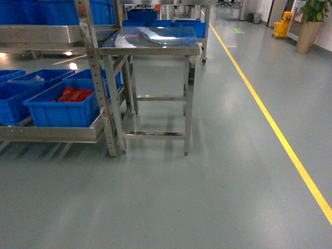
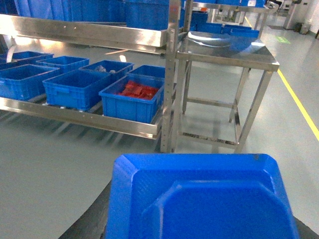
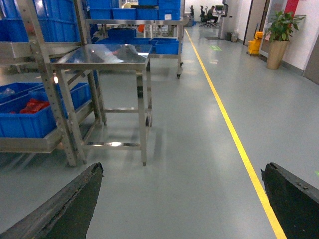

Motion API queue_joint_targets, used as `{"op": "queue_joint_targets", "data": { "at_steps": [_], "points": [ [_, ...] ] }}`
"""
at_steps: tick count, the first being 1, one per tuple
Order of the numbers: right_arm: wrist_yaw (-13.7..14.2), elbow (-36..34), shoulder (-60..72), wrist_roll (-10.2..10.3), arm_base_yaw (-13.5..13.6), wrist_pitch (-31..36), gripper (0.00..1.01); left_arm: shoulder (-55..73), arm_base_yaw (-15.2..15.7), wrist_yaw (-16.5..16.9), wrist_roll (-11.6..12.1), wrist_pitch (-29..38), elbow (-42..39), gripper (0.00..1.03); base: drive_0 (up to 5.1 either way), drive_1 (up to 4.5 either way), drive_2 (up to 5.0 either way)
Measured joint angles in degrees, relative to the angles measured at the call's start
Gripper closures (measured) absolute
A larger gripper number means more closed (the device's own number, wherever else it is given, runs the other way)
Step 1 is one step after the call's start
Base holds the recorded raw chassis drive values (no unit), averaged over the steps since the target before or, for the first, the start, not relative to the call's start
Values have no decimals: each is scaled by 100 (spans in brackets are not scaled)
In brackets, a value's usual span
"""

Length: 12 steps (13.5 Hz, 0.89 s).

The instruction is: Pick blue part to blue bin on bottom shelf

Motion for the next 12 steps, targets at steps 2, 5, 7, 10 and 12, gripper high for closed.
{"op": "queue_joint_targets", "data": {
  "at_steps": [2,5,7,10,12],
  "points": [
    [0,0,0,0,0,-13,3,-4,0,2,0,4,0,60,0,415,-415],
    [0,0,0,0,0,9,3,-4,0,0,0,-4,0,60,-8,407,-423],
    [2,0,0,0,0,-2,3,-2,0,2,0,-24,0,60,-15,400,-430],
    [2,0,0,0,0,-11,3,-2,0,2,0,2,0,60,-11,404,-426],
    [2,0,0,0,0,-4,3,-4,0,2,0,2,0,60,-5,410,-421]
  ]
}}
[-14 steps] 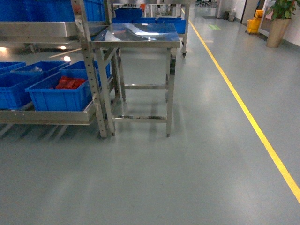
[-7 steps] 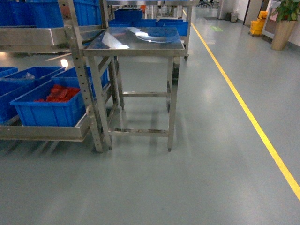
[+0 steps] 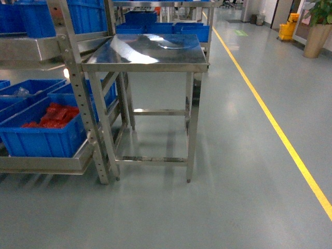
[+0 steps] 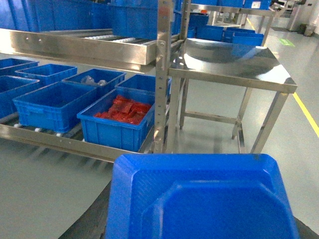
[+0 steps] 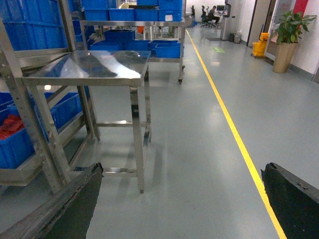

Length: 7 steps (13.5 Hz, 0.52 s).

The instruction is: Pick blue part to blue bin on bottom shelf

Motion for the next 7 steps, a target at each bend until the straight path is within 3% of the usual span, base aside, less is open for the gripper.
{"op": "queue_joint_targets", "data": {
  "at_steps": [7],
  "points": [
    [0,0,0,0,0,-13,3,2,0,0,0,9,0,60,2,417,-414]
  ]
}}
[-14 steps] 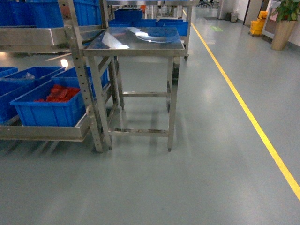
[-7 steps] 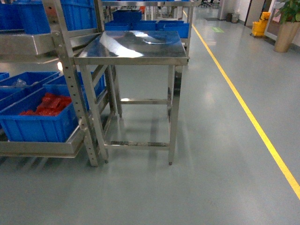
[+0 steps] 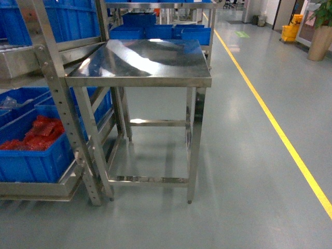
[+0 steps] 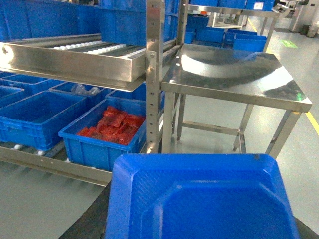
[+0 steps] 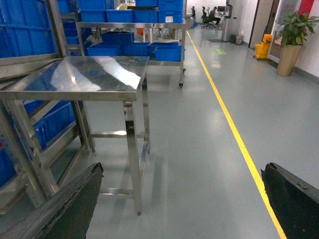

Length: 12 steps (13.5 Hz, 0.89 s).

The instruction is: Pick blue part to blue bin on bottom shelf

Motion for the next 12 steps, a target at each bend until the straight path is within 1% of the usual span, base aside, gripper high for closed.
{"op": "queue_joint_targets", "data": {
  "at_steps": [8,12],
  "points": [
    [0,0,0,0,0,7,3,2,0,0,0,0,0,60,-2,414,-417],
    [-2,0,0,0,0,9,3,20,0,-4,0,-9,0,60,-504,242,242]
  ]
}}
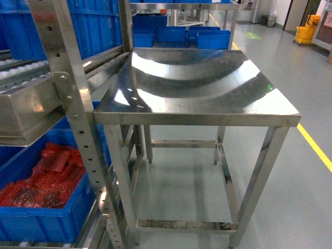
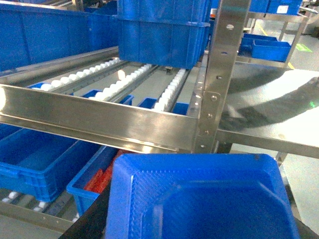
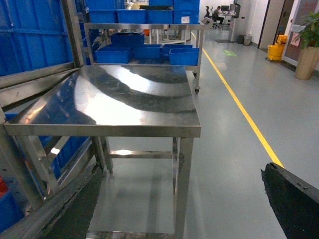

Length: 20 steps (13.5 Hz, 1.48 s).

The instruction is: Pick blue part to blue bin on bottom shelf

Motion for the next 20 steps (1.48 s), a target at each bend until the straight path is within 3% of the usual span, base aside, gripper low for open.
{"op": "queue_joint_targets", "data": {
  "at_steps": [20],
  "points": [
    [2,0,0,0,0,-2,3,-15,0,4,0,-2,0,60,-500,245,245]
  ]
}}
